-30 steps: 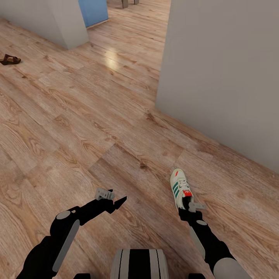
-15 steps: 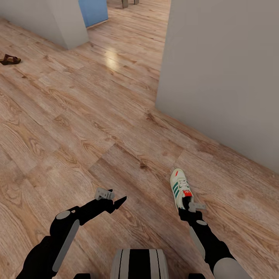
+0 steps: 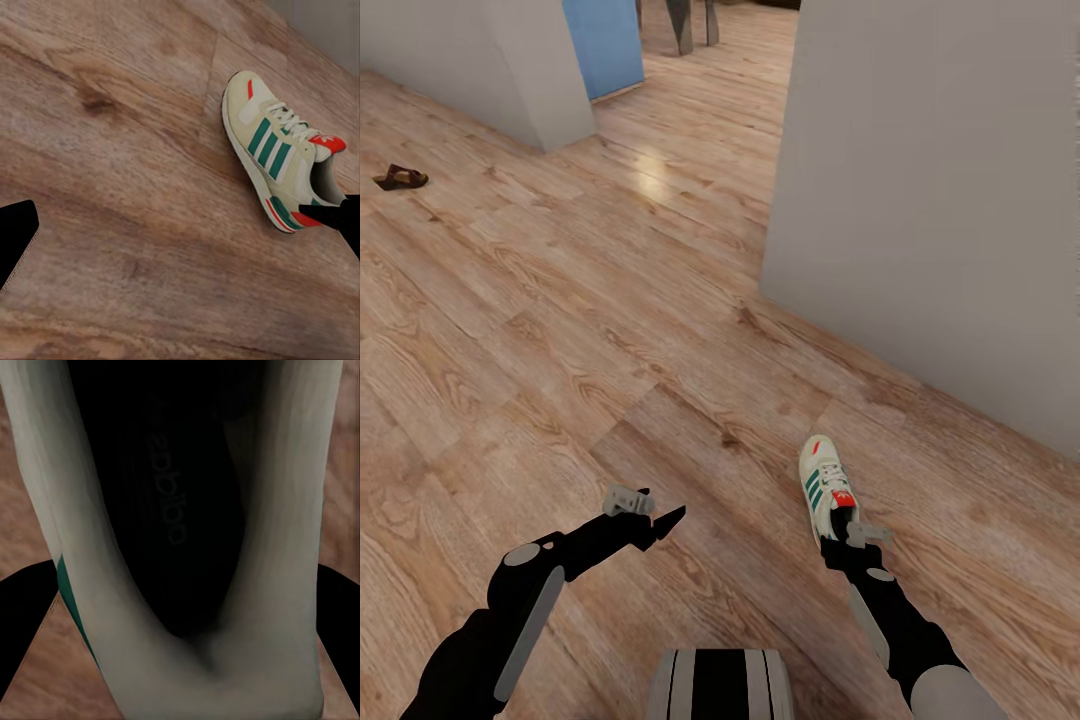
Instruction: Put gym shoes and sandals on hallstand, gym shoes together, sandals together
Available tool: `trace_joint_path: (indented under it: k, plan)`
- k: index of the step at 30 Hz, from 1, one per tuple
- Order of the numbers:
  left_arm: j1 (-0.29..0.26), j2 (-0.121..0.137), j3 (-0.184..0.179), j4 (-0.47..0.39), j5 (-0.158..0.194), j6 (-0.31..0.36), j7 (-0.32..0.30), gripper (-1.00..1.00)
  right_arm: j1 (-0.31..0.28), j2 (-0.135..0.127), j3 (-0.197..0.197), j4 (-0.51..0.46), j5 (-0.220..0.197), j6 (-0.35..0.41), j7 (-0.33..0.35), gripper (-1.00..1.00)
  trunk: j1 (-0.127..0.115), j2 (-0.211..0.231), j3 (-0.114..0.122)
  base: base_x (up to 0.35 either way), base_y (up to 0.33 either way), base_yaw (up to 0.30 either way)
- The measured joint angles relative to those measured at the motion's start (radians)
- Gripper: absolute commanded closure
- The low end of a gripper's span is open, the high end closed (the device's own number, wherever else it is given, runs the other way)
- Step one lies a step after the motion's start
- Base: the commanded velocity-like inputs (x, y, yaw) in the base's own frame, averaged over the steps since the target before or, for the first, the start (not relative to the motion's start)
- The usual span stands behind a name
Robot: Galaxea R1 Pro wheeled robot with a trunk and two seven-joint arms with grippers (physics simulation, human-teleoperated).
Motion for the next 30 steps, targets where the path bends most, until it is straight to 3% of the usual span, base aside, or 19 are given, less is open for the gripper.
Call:
trace_joint_path:
  k: [14,25,26,30]
  plan:
    - [0.006,0.010,0.020,0.000,-0.004,0.000,0.003,-1.00,0.000,0.000,0.002,0.001,0.001,-0.007,0.003,1.00,-0.006,0.003,0.054,0.000,0.000,0.000]
    - [0.052,0.014,0.105,0.022,-0.015,-0.002,0.004,-1.00,0.001,0.002,0.005,0.001,0.004,-0.007,0.003,1.00,-0.011,0.006,0.097,0.000,0.000,0.000]
    - [0.094,0.019,0.151,0.032,-0.024,-0.007,0.008,-1.00,0.001,0.002,0.006,0.001,0.006,-0.007,0.003,1.00,-0.012,0.006,0.101,0.000,0.000,0.000]
    - [0.127,0.020,0.212,0.055,-0.041,-0.060,0.009,-1.00,0.001,0.001,0.006,0.000,0.007,-0.007,0.004,1.00,-0.014,0.007,0.122,0.000,0.000,0.000]
